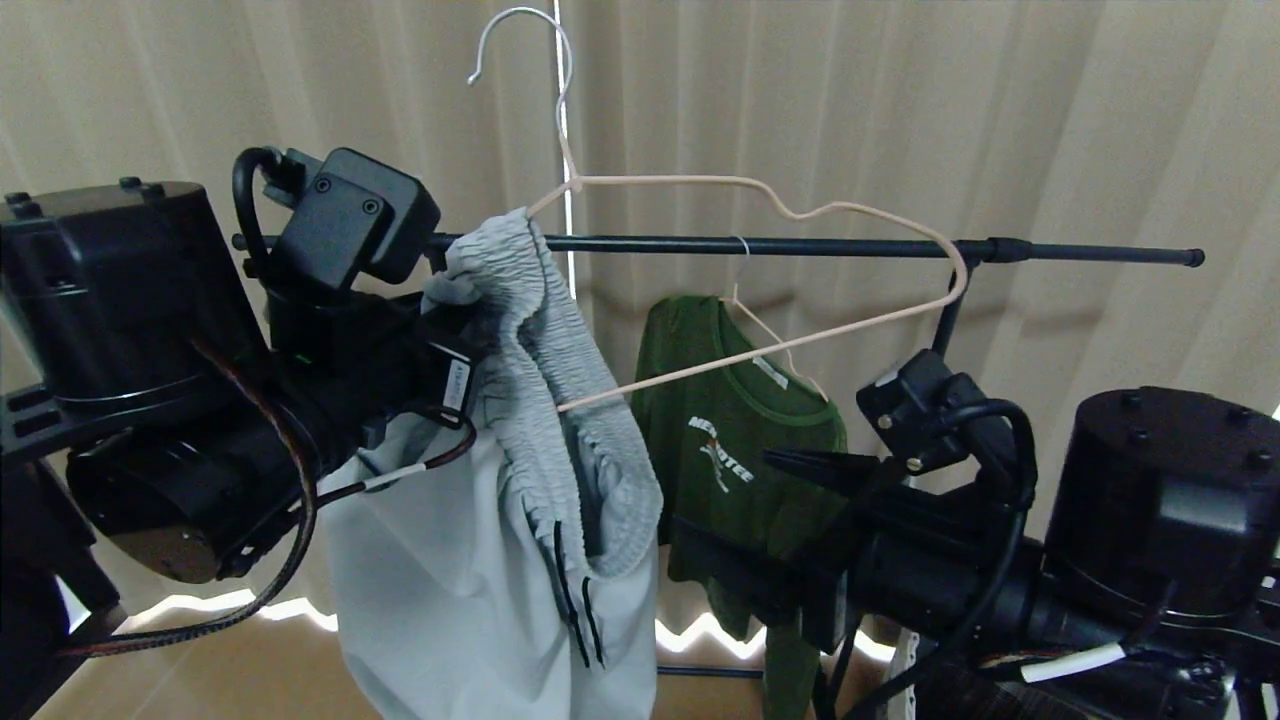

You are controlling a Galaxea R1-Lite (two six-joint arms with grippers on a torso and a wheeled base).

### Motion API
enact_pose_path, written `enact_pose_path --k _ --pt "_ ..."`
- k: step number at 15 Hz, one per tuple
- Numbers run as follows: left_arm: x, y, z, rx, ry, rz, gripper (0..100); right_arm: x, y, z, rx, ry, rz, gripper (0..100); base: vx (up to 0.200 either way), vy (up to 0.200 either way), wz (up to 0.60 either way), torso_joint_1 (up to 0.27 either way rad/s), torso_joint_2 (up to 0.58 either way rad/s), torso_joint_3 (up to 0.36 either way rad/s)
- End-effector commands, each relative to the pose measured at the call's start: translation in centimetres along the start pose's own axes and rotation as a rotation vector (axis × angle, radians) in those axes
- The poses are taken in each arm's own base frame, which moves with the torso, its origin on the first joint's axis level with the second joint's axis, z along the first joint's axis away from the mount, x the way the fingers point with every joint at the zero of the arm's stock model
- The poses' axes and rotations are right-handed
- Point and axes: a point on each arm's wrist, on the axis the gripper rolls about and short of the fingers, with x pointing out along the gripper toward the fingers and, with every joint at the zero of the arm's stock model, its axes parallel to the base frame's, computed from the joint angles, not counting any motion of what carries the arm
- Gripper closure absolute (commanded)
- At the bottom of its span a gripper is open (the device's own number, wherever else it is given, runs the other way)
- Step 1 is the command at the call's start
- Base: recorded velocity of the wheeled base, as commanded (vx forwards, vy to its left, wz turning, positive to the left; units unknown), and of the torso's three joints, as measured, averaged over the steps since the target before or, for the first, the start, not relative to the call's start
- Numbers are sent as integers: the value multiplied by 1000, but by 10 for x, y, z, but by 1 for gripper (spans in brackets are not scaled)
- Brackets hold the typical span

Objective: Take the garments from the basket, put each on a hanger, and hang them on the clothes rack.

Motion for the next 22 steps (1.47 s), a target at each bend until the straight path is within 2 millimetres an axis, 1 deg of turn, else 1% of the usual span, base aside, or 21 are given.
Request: enact_pose_path --k 1,4,7,8,10,11,13,15,17,19,21,22 --pt "-7 -8 10 -8 -38 -39 100 27 1 -20 -8 52 -14 0 0 0 0 0 0 0" --pt "-11 -12 19 -19 -69 -58 100 39 -2 -27 -9 73 -62 0 0 0 0 0 0 0" --pt "-13 -12 21 -22 -79 -60 100 40 -10 -31 -2 67 -94 0 0 0 0 0 0 0" --pt "-12 -11 21 -20 -78 -57 100 38 -12 -32 -3 61 -100 100 0 0 0 0 0 0" --pt "-9 -8 16 -10 -60 -41 100 35 -16 -30 1 49 -130 100 0 0 0 0 0 0" --pt "-7 -5 14 0 -50 -29 100 32 -20 -26 4 31 -152 100 0 0 0 0 0 0" --pt "-3 1 6 34 -24 -1 100 21 -37 -12 16 -22 -210 100 0 0 0 0 0 0" --pt "-1 7 -5 74 14 24 100 11 -58 1 33 -76 -285 100 0 0 0 0 0 0" --pt "-1 9 -15 107 49 34 100 5 -73 8 43 -104 -334 100 0 0 0 0 0 0" --pt "-1 14 -22 148 63 53 100 3 -84 12 45 -118 -372 100 0 0 0 0 0 0" --pt "0 25 -35 225 105 97 100 3 -89 17 50 -135 -387 100 0 0 0 0 0 0" --pt "0 28 -37 241 110 107 100 3 -89 17 50 -137 -386 100 0 0 0 0 0 0"
